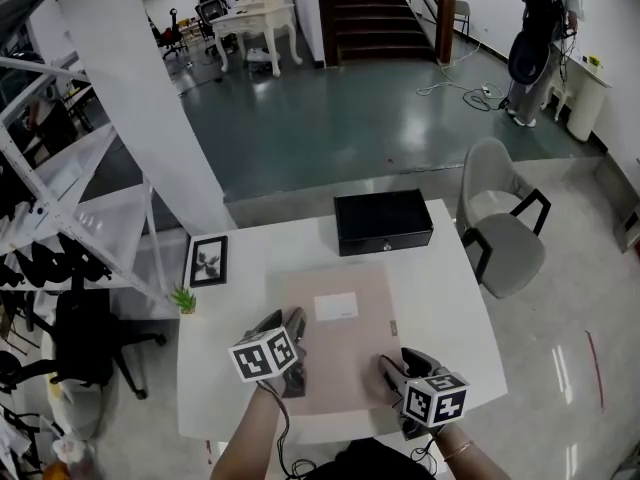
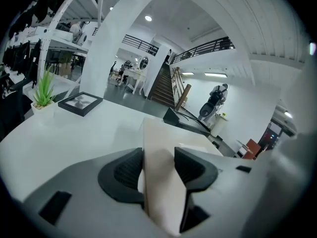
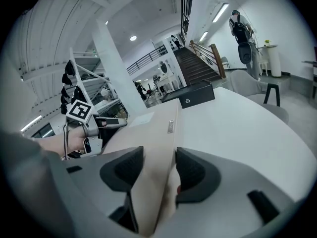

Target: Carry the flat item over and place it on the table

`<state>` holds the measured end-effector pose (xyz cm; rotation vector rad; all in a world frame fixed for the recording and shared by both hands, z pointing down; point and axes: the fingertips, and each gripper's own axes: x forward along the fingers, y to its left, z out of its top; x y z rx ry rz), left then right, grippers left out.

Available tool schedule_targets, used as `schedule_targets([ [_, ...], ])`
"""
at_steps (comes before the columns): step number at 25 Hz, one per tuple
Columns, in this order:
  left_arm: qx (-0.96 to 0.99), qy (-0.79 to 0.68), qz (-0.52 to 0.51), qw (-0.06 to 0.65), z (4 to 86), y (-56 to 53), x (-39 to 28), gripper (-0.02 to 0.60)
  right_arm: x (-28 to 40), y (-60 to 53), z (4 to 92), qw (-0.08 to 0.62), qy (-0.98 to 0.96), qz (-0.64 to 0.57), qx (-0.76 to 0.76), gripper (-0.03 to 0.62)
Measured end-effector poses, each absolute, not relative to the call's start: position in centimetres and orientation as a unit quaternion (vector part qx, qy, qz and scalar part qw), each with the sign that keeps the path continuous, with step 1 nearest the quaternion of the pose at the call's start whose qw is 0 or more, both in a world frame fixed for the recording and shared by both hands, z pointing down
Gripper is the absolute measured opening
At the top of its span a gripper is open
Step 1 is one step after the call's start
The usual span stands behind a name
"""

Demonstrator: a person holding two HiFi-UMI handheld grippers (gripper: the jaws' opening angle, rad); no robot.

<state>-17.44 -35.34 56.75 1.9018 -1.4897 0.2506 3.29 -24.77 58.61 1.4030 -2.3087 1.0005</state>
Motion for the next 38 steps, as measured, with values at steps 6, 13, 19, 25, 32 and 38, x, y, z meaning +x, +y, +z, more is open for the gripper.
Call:
schedule_targets([
  [6,0.727,-0.575,0.111,0.358,57.6,-35.6,-17.4,0.204,3.3,-25.0,59.0,0.131,-0.791,0.352,0.482,0.207],
  [13,0.723,-0.577,0.117,0.362,57.9,-36.1,-17.3,0.204,3.4,-25.5,59.0,0.131,-0.792,0.352,0.482,0.207],
  [19,0.719,-0.579,0.131,0.361,58.2,-36.3,-17.4,0.204,3.3,-25.6,59.1,0.132,-0.792,0.352,0.482,0.209],
  [25,0.716,-0.582,0.142,0.358,58.4,-36.4,-17.3,0.204,3.4,-25.6,59.2,0.136,-0.788,0.354,0.484,0.209],
  [32,0.715,-0.586,0.142,0.353,58.2,-36.3,-17.3,0.204,3.4,-25.6,59.3,0.138,-0.788,0.355,0.483,0.212],
  [38,0.715,-0.589,0.142,0.348,57.7,-36.0,-17.6,0.204,3.3,-25.6,59.2,0.147,-0.789,0.345,0.486,0.213],
])
